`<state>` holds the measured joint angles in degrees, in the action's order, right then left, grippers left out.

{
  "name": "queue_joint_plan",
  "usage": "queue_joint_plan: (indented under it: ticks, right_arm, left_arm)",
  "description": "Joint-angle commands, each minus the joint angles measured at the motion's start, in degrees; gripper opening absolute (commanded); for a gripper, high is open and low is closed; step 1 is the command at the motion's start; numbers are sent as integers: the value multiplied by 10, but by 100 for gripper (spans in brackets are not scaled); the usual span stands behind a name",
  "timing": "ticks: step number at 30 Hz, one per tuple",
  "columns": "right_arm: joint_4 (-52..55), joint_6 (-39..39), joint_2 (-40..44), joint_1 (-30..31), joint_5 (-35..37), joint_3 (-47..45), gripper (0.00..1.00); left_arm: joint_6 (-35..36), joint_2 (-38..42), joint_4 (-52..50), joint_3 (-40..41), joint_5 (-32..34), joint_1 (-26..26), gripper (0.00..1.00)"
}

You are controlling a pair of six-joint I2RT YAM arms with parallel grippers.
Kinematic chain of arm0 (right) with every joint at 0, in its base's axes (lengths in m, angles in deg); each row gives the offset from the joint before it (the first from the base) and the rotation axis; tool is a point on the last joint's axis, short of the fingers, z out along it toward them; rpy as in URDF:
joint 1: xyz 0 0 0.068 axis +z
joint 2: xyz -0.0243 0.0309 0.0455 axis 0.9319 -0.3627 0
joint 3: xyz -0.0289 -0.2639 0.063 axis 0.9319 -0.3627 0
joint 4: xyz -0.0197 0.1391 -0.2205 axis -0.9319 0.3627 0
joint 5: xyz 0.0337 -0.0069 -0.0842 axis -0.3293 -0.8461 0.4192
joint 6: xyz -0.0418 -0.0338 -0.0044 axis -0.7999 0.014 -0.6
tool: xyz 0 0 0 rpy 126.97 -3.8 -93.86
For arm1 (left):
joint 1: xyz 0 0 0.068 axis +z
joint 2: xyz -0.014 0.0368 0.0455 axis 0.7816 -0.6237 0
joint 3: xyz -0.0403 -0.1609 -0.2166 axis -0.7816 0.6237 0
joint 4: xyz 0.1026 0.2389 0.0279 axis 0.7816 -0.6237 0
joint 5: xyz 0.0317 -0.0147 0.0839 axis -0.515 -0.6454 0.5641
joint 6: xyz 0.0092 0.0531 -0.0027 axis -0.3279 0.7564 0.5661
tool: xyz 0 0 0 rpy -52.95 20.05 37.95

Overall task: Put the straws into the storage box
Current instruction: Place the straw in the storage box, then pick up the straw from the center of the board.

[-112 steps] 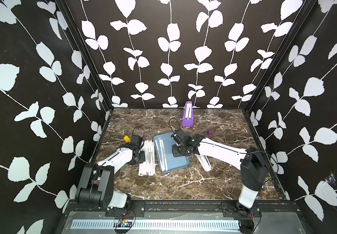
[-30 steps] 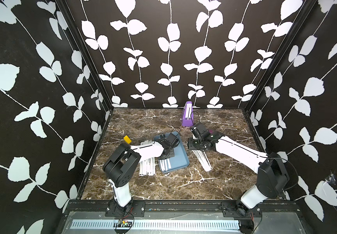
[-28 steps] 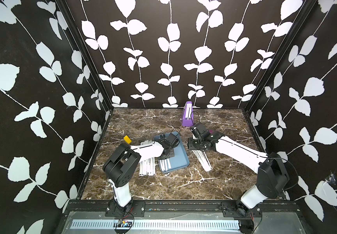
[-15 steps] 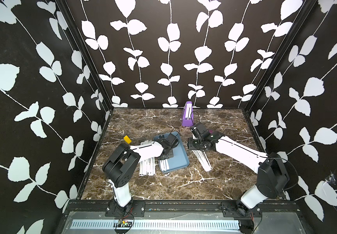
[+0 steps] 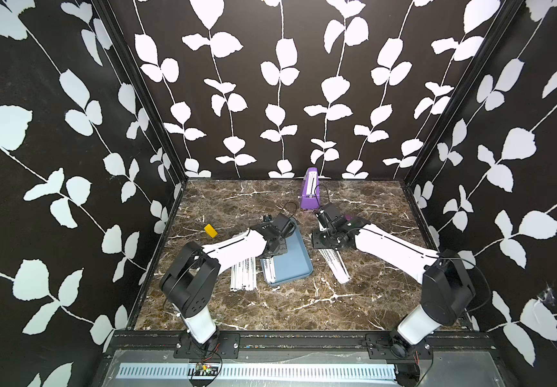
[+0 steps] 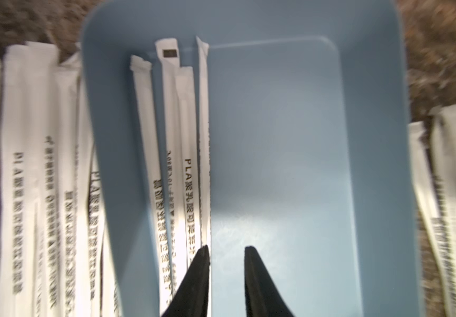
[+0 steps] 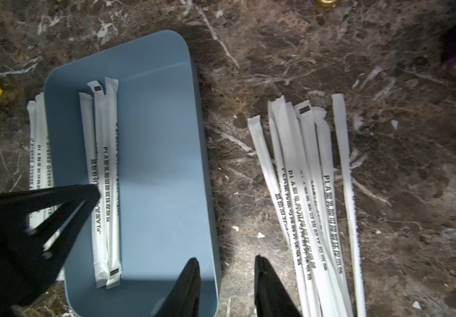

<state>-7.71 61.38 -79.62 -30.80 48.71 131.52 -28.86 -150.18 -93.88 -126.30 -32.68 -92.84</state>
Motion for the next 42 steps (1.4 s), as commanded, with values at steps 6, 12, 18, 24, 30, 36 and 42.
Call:
queue_joint_plan:
  ticks: [6,12,18,24,30,36,42]
  right_arm:
    - [93,-125,12,-27,52,-33,23]
    - [104,-142,-34,3,67,-24,20]
    - [101,-136,-74,26,107,-18,28]
    - [82,-130,-108,26,109,-18,29]
    - [76,-129,-132,26,116,-10,24]
    - [88,-136,-126,26,104,-3,13]
    - [94,-135,-72,26,12,-13,9]
  left_arm:
    - [102,211,-92,37,105,2,51]
    - [139,367,-83,140,167,3,68]
    - [116,422,-14,217,127,3,68]
    - [114,389,24,217,76,3,68]
    - [107,364,46,218,56,3,68]
    - [111,376,42,225,64,3,68]
    - [116,405,39,236,78,3,68]
